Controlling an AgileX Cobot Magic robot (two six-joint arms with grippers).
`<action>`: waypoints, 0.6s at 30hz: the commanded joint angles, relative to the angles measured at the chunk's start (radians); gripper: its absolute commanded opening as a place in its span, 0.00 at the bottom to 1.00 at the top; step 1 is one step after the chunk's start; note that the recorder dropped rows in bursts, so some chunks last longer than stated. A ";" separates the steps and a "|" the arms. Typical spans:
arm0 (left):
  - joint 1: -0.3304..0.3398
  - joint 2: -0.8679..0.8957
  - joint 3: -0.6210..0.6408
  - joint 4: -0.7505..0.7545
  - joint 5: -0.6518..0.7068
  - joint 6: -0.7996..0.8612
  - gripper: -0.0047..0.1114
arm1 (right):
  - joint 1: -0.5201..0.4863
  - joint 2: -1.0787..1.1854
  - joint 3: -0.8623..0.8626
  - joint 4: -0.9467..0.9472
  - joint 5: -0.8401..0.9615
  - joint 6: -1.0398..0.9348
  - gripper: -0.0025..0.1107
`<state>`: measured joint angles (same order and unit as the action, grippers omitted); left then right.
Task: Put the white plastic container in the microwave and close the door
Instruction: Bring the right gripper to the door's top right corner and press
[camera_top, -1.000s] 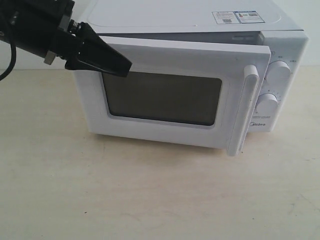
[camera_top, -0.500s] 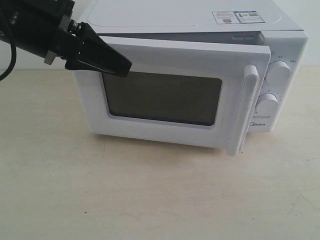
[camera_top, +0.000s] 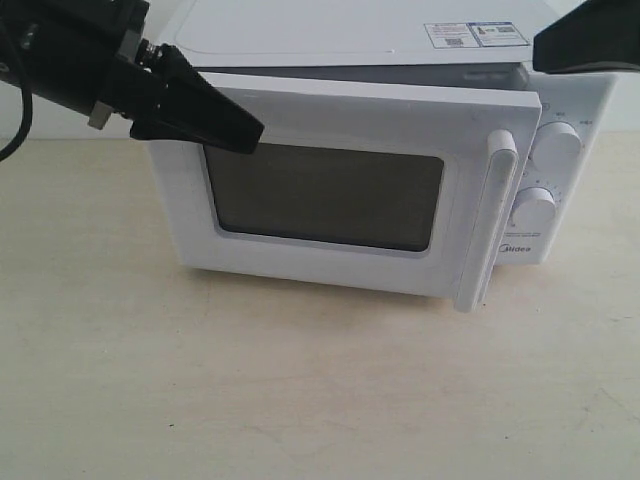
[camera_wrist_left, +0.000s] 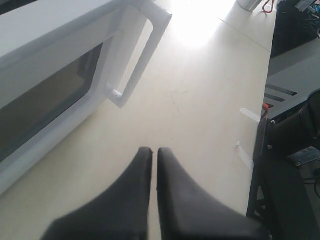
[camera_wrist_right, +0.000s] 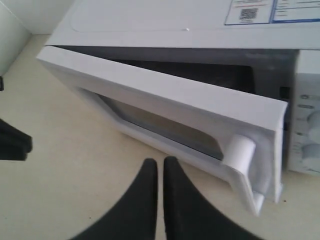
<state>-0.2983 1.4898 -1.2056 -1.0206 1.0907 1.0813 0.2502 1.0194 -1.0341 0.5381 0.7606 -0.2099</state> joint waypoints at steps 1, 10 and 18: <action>-0.003 -0.005 -0.005 -0.003 -0.002 -0.008 0.08 | 0.036 0.024 -0.002 0.032 -0.002 -0.012 0.02; -0.003 -0.005 -0.005 -0.003 -0.002 -0.008 0.08 | 0.120 0.162 -0.002 0.037 -0.106 -0.010 0.02; -0.003 -0.005 -0.005 -0.003 -0.002 -0.008 0.08 | 0.121 0.271 -0.002 0.034 -0.234 0.028 0.02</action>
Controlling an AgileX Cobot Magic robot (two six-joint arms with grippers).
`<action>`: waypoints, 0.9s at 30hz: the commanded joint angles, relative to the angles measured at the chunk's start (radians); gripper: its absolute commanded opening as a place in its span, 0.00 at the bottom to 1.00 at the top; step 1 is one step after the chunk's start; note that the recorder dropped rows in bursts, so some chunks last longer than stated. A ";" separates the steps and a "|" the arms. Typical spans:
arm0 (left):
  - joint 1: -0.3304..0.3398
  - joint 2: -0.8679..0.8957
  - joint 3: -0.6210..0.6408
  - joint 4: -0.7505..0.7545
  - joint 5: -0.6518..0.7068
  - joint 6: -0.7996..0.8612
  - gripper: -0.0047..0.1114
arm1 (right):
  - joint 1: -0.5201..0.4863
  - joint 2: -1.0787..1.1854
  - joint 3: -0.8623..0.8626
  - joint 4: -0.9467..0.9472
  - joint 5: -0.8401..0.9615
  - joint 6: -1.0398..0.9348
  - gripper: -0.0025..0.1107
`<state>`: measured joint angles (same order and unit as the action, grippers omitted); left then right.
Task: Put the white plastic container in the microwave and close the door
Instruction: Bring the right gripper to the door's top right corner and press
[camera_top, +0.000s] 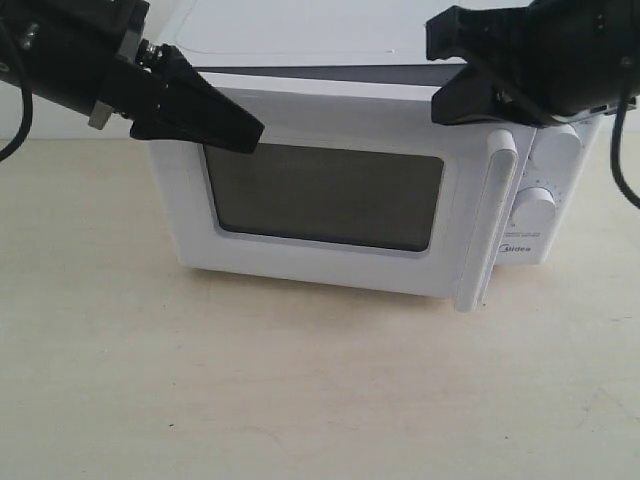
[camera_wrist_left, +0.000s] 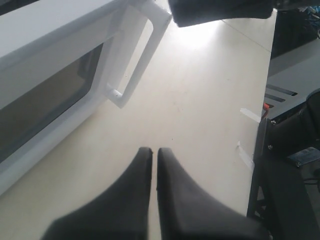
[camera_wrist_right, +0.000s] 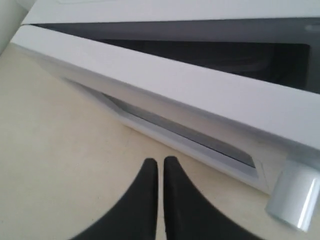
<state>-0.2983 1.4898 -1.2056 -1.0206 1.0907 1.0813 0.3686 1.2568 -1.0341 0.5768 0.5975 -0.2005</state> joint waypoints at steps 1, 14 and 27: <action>-0.003 -0.005 -0.005 -0.003 -0.002 -0.008 0.08 | 0.003 0.040 -0.002 -0.006 -0.086 0.028 0.02; -0.003 -0.005 -0.005 -0.056 -0.050 -0.008 0.08 | 0.001 0.122 0.049 -0.260 -0.277 0.214 0.02; -0.003 -0.005 -0.005 -0.097 -0.042 -0.008 0.08 | 0.001 0.185 0.049 -0.246 -0.429 0.275 0.02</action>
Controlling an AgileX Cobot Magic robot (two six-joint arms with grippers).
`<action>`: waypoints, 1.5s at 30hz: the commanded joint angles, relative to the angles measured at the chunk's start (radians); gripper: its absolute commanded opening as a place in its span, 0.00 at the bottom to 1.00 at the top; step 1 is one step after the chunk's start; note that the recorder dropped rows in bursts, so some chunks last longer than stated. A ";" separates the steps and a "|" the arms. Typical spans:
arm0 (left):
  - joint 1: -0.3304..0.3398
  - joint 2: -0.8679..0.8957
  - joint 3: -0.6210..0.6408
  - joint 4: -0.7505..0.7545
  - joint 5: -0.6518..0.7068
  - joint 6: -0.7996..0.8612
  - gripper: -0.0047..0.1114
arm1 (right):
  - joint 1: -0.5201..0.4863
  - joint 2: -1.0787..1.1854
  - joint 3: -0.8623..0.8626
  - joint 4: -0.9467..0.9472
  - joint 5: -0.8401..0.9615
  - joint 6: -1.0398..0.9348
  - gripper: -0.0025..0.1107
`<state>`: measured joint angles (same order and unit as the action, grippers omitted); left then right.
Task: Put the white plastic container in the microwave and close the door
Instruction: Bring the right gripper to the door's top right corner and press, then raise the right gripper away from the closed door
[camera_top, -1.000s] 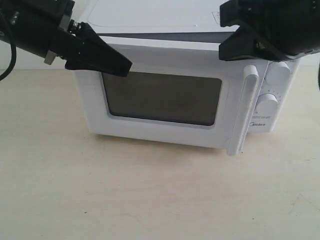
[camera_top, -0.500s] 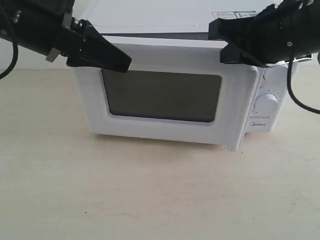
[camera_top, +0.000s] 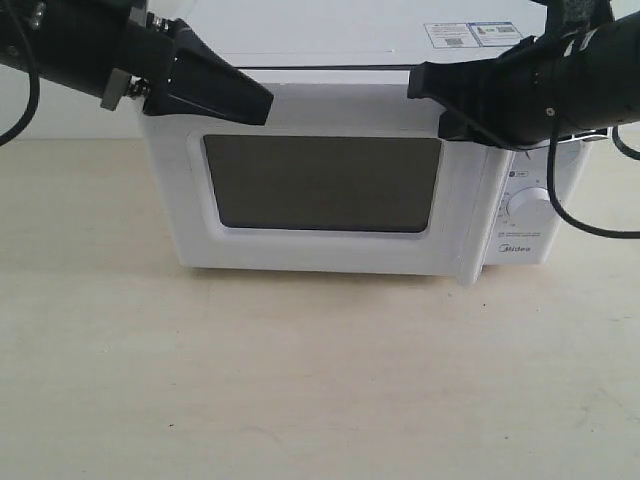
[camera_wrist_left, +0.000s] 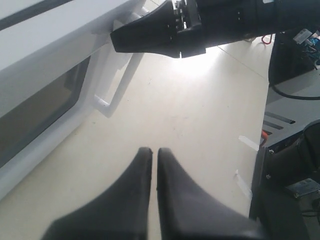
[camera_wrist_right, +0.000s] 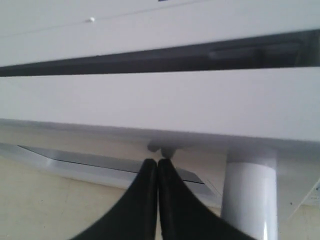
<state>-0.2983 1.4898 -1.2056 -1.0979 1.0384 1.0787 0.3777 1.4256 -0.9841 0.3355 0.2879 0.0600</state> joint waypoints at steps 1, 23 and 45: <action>-0.003 -0.005 -0.005 -0.020 0.010 -0.005 0.08 | -0.008 0.017 -0.001 -0.004 -0.130 0.015 0.02; -0.003 -0.005 -0.005 -0.020 -0.030 0.018 0.08 | -0.008 0.000 -0.001 -0.013 -0.194 0.026 0.02; -0.003 -0.005 -0.005 -0.020 -0.030 0.018 0.08 | -0.008 -0.378 -0.001 -0.030 0.380 -0.013 0.02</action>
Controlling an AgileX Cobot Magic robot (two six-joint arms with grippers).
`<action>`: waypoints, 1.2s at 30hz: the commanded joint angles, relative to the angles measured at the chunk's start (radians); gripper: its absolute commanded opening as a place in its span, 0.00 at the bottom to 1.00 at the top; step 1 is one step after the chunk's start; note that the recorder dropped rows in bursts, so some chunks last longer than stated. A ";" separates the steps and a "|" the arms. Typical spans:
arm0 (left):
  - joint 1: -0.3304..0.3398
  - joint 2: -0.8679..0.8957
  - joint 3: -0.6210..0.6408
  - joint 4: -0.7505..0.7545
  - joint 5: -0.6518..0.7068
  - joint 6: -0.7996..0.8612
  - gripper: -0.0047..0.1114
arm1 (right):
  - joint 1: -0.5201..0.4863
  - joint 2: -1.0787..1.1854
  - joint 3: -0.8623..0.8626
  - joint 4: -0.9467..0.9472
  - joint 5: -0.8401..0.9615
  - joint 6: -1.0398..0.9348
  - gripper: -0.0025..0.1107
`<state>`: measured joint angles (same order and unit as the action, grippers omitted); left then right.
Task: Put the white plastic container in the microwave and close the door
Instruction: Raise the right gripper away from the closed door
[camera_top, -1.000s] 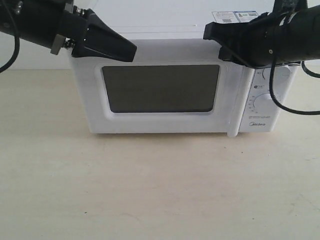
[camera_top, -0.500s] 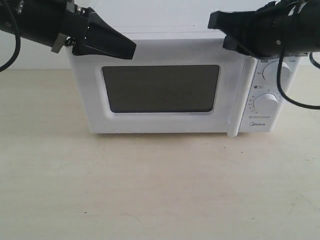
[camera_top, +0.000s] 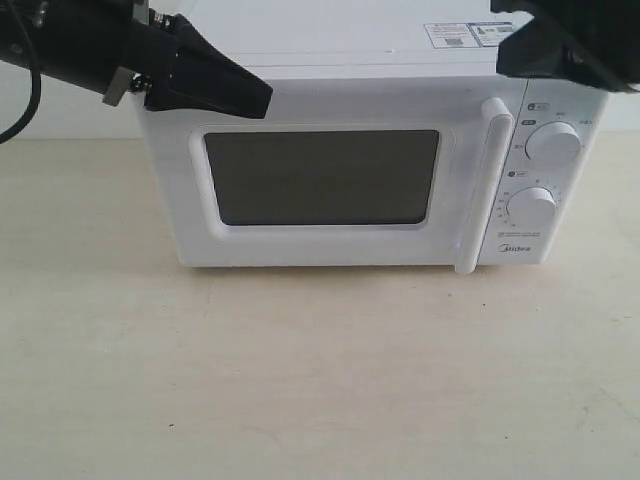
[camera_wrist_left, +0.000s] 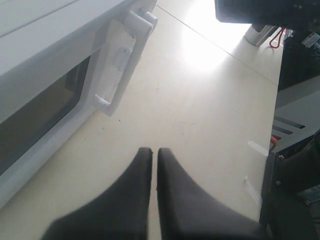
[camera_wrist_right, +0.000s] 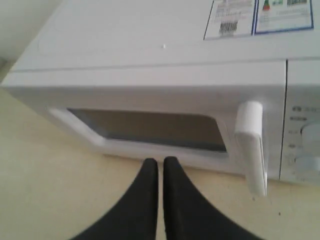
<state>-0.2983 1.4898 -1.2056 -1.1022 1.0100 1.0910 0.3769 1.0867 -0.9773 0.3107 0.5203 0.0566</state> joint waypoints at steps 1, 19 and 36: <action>-0.003 -0.005 -0.005 -0.015 -0.001 0.005 0.08 | -0.007 -0.044 -0.008 -0.005 0.167 -0.010 0.02; -0.003 -0.005 -0.005 -0.015 -0.001 0.005 0.08 | -0.007 -0.051 -0.008 -0.005 0.160 -0.010 0.02; -0.003 -0.005 -0.005 -0.015 -0.001 0.005 0.08 | -0.007 -0.147 -0.008 -0.027 0.156 -0.011 0.02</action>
<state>-0.2983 1.4898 -1.2056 -1.1022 1.0100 1.0910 0.3754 0.9879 -0.9773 0.3037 0.6831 0.0529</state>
